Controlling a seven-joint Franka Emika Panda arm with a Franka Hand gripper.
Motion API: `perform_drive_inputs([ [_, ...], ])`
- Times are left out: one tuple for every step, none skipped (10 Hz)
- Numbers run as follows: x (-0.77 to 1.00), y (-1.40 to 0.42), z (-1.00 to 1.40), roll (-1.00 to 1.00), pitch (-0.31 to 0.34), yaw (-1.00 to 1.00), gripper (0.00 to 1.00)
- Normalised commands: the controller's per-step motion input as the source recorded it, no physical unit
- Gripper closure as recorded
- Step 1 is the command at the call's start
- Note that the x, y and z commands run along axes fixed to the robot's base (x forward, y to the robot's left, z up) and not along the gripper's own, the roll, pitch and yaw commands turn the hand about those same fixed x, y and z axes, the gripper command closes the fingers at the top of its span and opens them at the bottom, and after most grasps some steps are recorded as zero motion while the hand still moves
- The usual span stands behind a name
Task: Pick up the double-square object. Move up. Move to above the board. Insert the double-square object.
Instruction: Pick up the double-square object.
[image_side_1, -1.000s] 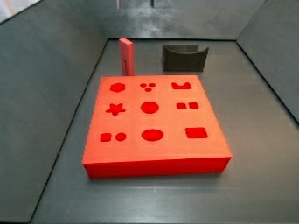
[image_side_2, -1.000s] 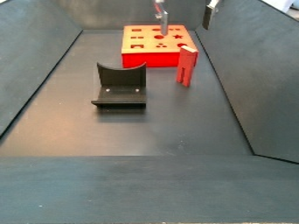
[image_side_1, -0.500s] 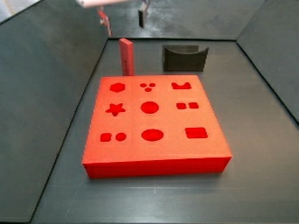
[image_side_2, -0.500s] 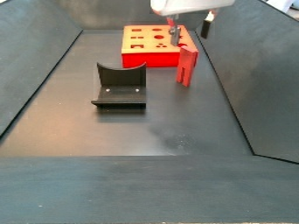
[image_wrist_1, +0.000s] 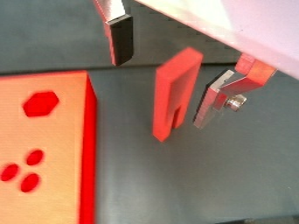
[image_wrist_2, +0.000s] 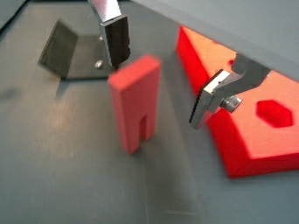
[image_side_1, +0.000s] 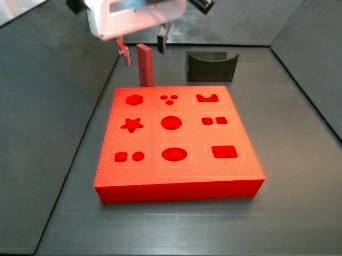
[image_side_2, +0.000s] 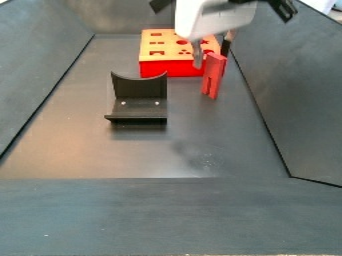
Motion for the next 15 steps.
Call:
perform_drive_inputs([
  [-0.23, 0.18, -0.70, 0.04, -0.280, 0.47, 0.00],
  [0.00, 0.00, 0.00, -0.04, 0.000, 0.02, 0.00],
  [-0.08, 0.00, 0.00, 0.01, 0.000, 0.00, 0.00],
  [0.00, 0.00, 0.00, 0.00, 0.000, 0.00, 0.00],
  [0.00, 0.00, 0.00, 0.00, 0.000, 0.00, 1.00],
  [0.00, 0.00, 0.00, 0.00, 0.000, 0.00, 1.00],
  [0.00, 0.00, 0.00, 0.00, 0.000, 0.00, 1.00],
  [0.00, 0.00, 0.00, 0.00, 0.000, 0.00, 1.00],
  [0.00, 0.00, 0.00, 0.00, 0.000, 0.00, 1.00],
  [0.00, 0.00, 0.00, 0.00, 0.000, 0.00, 1.00],
  [0.00, 0.00, 0.00, 0.00, 0.000, 0.00, 1.00],
  [0.00, 0.00, 0.00, 0.00, 0.000, 0.00, 1.00],
  [0.00, 0.00, 0.00, 0.00, 0.000, 0.00, 1.00],
  [0.00, 0.00, 0.00, 0.00, 0.000, 0.00, 1.00],
  [0.00, 0.00, 0.00, 0.00, 0.000, 0.00, 1.00],
])
